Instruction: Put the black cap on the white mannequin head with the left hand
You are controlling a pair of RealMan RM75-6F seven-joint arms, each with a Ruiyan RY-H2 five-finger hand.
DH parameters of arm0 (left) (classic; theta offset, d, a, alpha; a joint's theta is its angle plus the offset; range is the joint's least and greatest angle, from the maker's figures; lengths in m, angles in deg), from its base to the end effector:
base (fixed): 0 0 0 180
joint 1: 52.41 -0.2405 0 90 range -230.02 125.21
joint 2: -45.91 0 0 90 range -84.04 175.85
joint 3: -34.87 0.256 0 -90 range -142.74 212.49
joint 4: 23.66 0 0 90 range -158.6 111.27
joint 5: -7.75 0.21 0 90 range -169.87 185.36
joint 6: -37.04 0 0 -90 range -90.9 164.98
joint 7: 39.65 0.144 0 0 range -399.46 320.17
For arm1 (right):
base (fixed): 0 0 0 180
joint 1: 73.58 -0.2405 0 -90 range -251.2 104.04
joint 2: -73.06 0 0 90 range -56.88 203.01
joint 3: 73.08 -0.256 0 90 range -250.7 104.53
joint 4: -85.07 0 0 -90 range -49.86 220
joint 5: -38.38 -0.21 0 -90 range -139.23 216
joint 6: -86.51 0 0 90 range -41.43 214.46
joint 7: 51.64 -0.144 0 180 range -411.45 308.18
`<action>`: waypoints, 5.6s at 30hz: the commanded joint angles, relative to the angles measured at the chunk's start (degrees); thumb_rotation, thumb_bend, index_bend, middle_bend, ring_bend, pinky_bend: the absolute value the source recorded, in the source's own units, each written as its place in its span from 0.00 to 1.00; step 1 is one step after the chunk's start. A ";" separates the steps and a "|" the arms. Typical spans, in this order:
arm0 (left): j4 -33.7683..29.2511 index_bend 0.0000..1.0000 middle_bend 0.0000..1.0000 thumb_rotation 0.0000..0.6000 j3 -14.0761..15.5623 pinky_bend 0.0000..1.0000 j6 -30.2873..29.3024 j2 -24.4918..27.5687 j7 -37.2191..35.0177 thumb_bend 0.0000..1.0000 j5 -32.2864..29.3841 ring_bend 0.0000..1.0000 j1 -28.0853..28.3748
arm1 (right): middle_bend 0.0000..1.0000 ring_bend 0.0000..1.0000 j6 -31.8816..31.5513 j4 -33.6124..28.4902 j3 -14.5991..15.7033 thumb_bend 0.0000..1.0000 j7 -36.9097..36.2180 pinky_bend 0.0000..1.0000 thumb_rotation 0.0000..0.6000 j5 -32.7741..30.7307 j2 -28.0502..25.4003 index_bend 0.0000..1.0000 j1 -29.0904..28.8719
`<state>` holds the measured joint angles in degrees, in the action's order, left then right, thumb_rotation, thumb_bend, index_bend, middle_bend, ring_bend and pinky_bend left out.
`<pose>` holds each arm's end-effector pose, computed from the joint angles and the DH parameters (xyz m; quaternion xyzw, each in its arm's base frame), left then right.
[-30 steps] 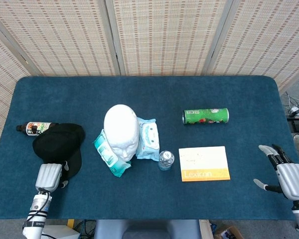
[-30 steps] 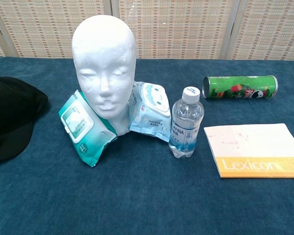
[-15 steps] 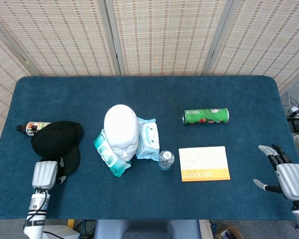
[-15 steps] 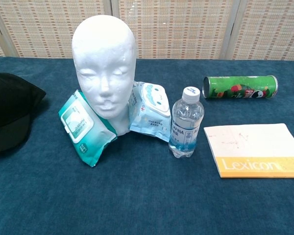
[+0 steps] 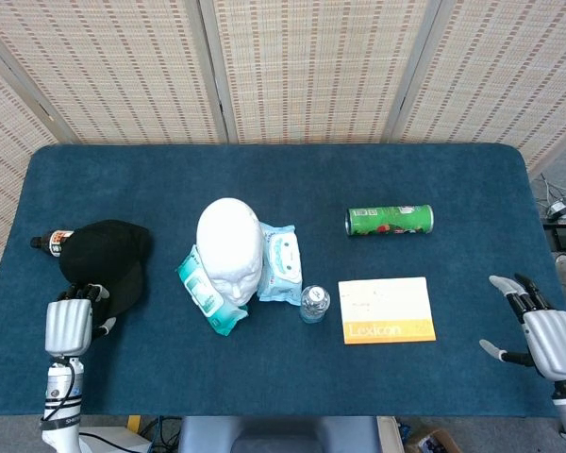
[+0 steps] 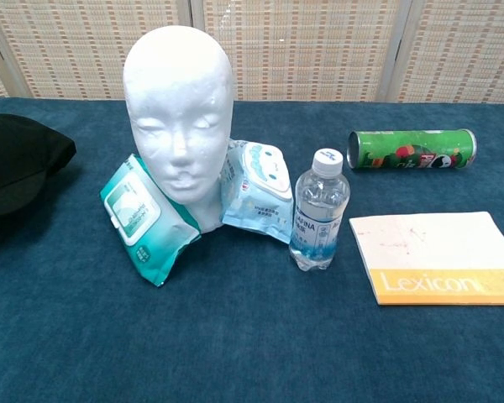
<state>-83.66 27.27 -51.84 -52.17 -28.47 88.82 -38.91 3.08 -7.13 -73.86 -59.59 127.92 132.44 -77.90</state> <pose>-0.3084 0.2426 0.0356 -0.5724 -0.2967 -0.3936 0.6553 -0.3162 -0.1704 0.1740 0.6098 -0.4132 0.3908 0.5520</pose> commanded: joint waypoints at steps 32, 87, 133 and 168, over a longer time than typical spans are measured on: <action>2.44 0.57 0.50 1.00 -3.33 0.52 -0.03 -0.08 -7.10 0.29 -1.20 0.33 0.25 | 0.19 0.08 -0.02 -0.02 -0.08 0.00 -0.44 0.34 1.00 -0.10 -0.18 0.13 0.04; 1.61 0.73 0.67 1.00 -6.18 0.57 -17.86 8.01 -8.36 0.47 11.02 0.44 4.82 | 0.19 0.08 -1.00 0.08 -0.08 0.00 -1.23 0.34 1.00 0.36 -0.42 0.13 0.51; -23.25 0.77 0.75 1.00 -11.41 0.62 -14.83 14.11 11.53 0.47 23.98 0.49 18.02 | 0.19 0.08 -2.23 1.11 -0.21 0.00 -5.29 0.34 1.00 0.67 -1.43 0.13 1.11; -17.14 0.77 0.75 1.00 -4.76 0.62 -11.31 1.69 19.68 0.47 33.31 0.49 22.33 | 0.19 0.08 -3.06 2.09 -0.40 0.00 -8.36 0.34 1.00 0.80 -2.03 0.13 1.51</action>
<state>-101.45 22.08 -63.07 -50.01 -8.93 121.78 -16.49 0.02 -5.03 -74.26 -67.94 128.72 130.41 -76.38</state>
